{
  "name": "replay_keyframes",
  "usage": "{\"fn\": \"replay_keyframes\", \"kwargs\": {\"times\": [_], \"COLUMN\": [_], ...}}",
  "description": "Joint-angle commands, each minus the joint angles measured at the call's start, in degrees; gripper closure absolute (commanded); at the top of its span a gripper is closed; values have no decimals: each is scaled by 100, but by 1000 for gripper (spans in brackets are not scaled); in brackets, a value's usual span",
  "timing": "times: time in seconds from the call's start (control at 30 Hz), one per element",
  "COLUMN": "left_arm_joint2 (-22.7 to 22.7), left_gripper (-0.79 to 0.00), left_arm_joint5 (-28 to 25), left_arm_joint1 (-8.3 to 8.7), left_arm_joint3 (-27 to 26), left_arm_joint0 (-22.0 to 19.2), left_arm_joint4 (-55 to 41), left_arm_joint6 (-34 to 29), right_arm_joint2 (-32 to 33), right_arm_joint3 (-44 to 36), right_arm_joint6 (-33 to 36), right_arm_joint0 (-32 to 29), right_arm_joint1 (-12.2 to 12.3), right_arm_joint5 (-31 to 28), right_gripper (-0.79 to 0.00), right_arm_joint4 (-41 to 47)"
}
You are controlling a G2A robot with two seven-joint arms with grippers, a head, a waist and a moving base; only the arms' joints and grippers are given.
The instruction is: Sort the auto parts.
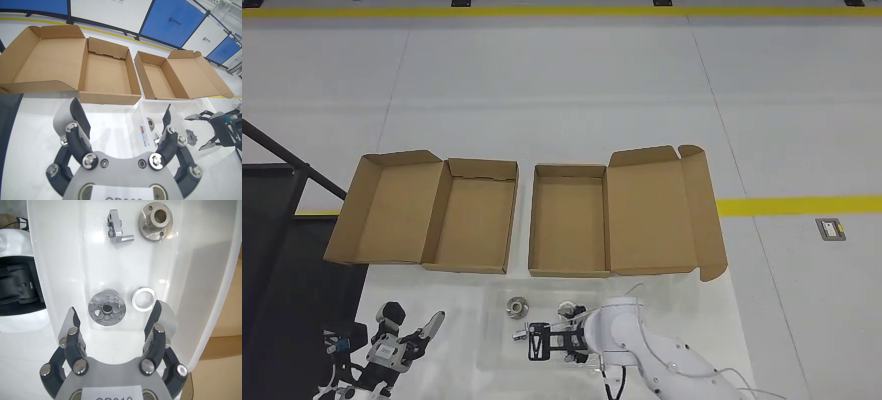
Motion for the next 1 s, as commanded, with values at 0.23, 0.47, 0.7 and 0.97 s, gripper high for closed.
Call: {"fn": "replay_keyframes", "kwargs": {"times": [0.23,0.47,0.7,0.97], "left_arm_joint2": [0,0,0,0], "left_gripper": [-785,-785,-785,-785], "left_arm_joint5": [0,0,0,0], "left_arm_joint1": [0,0,0,0], "left_arm_joint3": [0,0,0,0], "left_arm_joint0": [0,0,0,0], "left_arm_joint4": [0,0,0,0], "left_arm_joint6": [0,0,0,0], "right_arm_joint2": [-239,-287,-161,316], "right_arm_joint3": [412,523,201,-1133], "right_arm_joint6": [239,342,276,104], "right_arm_joint0": [230,280,198,-204], "right_arm_joint1": [-148,-195,-147,81], "right_arm_joint5": [169,231,169,49], "right_gripper": [-468,-89,0,0], "right_arm_joint4": [153,220,189,-291]}}
